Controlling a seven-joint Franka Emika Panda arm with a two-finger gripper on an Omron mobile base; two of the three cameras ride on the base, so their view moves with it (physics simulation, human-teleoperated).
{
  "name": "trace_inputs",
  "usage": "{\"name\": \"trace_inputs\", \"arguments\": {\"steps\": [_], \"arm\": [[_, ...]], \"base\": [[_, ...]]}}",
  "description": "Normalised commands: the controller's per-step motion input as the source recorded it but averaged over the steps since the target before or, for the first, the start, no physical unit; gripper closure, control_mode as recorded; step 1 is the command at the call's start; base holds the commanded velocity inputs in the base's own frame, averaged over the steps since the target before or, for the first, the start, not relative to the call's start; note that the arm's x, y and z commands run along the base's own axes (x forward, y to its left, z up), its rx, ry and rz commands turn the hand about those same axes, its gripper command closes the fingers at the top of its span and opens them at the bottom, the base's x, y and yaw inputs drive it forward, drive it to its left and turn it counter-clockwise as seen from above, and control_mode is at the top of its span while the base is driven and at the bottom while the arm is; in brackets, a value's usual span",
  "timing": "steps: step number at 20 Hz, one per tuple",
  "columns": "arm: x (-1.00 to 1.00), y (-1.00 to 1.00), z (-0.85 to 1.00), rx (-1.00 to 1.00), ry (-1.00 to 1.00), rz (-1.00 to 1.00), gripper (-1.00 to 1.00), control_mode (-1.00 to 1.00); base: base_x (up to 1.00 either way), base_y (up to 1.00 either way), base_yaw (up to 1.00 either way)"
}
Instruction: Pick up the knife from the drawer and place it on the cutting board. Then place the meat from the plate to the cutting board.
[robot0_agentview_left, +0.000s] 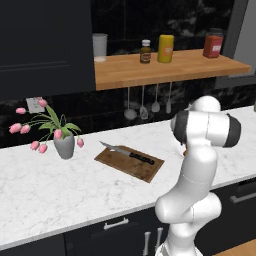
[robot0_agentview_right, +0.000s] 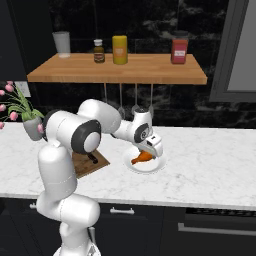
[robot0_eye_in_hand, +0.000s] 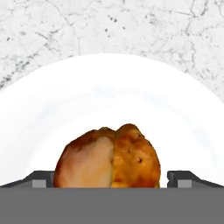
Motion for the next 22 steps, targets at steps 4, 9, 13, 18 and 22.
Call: {"name": "trace_inputs", "arguments": {"steps": [4, 9, 13, 18, 22], "arm": [[-0.06, 0.01, -0.32, 0.00, 0.01, 0.00, -1.00, -1.00], [-0.06, 0.20, -0.14, -0.01, 0.00, 0.00, 1.00, -1.00], [-0.33, 0.11, 0.00, 0.00, 0.00, 0.00, 1.00, -1.00], [-0.39, 0.03, 0.29, 0.00, -0.01, 0.01, 1.00, -1.00], [-0.26, 0.16, 0.92, 0.00, -0.08, 0.06, 1.00, -1.00]], "base": [[0.00, 0.00, 0.00], [0.00, 0.00, 0.00], [0.00, 0.00, 0.00], [0.00, 0.00, 0.00], [0.00, 0.00, 0.00]]}}
